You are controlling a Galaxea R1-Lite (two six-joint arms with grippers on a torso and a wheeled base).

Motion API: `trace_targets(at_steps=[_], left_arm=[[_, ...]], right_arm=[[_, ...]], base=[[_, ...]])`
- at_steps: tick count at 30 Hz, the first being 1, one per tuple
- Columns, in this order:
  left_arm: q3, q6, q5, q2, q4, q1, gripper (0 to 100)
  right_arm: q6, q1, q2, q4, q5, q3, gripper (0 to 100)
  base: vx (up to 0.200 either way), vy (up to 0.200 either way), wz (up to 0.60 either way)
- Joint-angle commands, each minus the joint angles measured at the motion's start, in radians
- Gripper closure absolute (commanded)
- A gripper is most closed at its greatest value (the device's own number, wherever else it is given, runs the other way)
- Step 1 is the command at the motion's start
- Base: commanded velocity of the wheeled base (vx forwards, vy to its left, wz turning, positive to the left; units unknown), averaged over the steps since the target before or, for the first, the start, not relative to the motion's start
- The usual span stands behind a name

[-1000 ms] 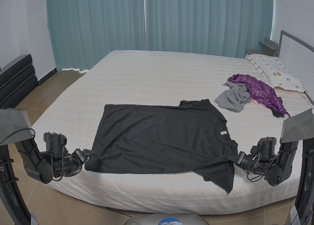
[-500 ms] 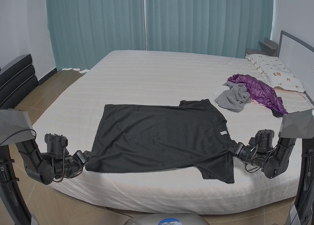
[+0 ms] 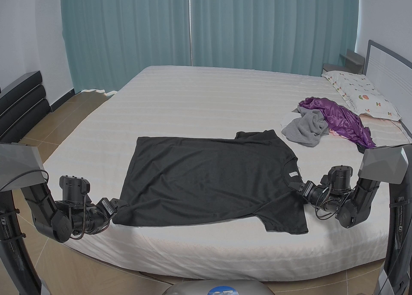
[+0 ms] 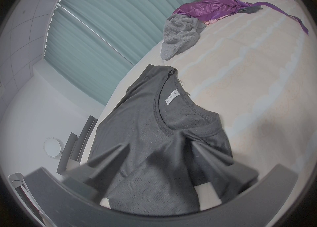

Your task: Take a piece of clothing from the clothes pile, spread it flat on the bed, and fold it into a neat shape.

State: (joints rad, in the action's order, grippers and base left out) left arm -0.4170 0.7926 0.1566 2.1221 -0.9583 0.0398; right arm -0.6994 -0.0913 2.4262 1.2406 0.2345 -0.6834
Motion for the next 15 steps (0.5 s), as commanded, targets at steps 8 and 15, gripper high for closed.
trace_targets(at_steps=[8,15], left_arm=[[0.003,0.002,0.0,-0.002,0.0,0.002,0],[0.007,0.002,0.0,-0.005,0.0,0.002,0]], right_arm=[[0.006,0.028,-0.165,0.014,0.009,0.2,0],[0.001,0.013,-0.216,0.045,0.02,0.426,0]], base=[[0.0,0.0,0.0],[0.0,0.0,0.0]])
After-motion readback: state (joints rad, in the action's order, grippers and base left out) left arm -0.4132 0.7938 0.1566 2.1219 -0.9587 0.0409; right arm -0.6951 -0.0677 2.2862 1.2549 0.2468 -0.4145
